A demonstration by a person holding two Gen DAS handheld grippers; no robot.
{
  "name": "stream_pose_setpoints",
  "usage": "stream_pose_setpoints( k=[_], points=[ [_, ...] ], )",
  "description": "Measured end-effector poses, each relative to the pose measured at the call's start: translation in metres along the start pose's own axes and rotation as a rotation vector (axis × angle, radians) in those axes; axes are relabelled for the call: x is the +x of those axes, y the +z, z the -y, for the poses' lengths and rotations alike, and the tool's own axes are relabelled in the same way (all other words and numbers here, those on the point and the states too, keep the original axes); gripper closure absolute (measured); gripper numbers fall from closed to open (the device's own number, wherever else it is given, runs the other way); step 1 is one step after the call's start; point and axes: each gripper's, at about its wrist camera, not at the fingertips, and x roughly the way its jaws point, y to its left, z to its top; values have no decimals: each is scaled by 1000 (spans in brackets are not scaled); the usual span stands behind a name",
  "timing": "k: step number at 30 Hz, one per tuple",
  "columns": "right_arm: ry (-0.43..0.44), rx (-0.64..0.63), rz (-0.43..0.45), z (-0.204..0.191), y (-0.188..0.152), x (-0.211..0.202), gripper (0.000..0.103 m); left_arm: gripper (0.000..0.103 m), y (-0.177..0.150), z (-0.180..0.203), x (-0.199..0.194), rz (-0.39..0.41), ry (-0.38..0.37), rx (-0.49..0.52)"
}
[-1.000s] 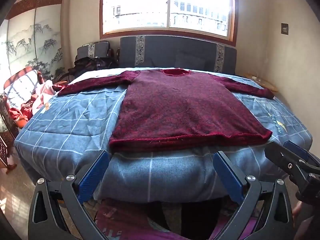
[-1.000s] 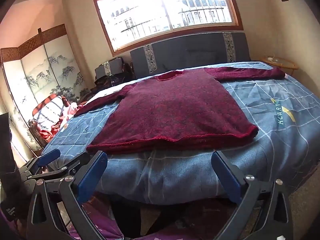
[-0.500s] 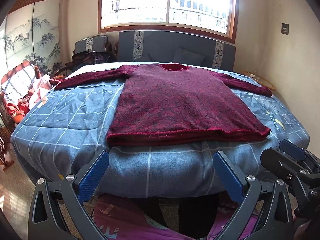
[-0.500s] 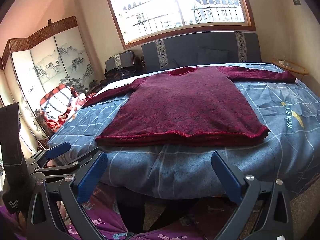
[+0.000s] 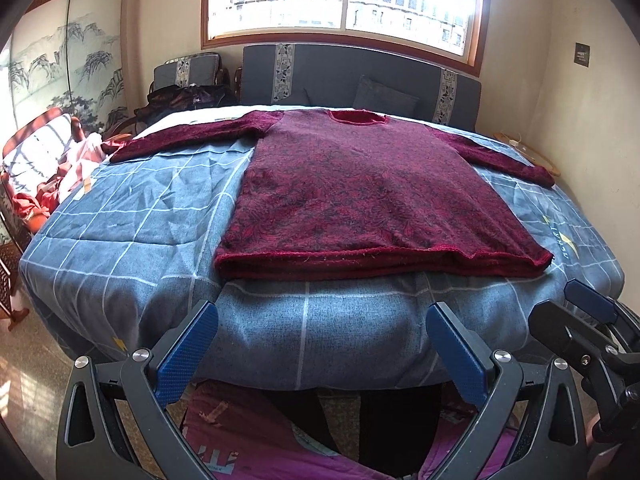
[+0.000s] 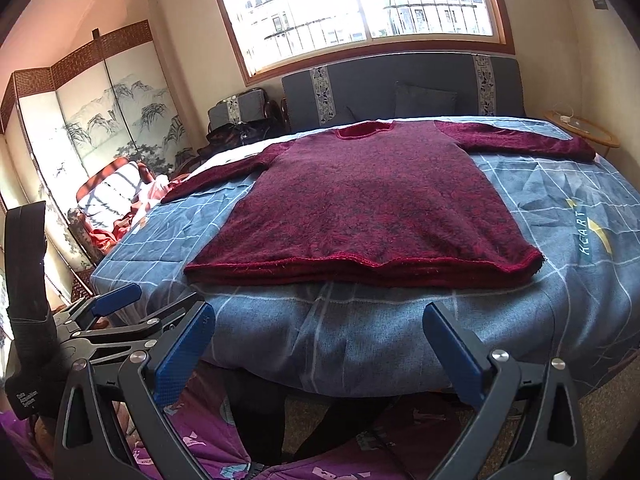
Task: Fold small clothes
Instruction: 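Move both grippers toward the spread dark red sweater on the bed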
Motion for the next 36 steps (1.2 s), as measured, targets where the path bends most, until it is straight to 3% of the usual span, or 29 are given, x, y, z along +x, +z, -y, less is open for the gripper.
stream_pose_setpoints(
  k=[7, 15, 26, 36],
  points=[
    [-2, 4, -10, 1, 0, 2, 0, 0, 2, -1, 1, -8, 15, -1],
    [-5, -23, -13, 3, 19, 13, 0, 0, 18, 5, 8, 51, 89, 58],
    [17, 4, -44, 10, 58, 41, 0, 0, 60, 10, 45, 13, 102, 78],
    [18, -11, -91, 25, 104, 90, 0, 0, 104, 12, 98, -8, 134, 87]
  ],
)
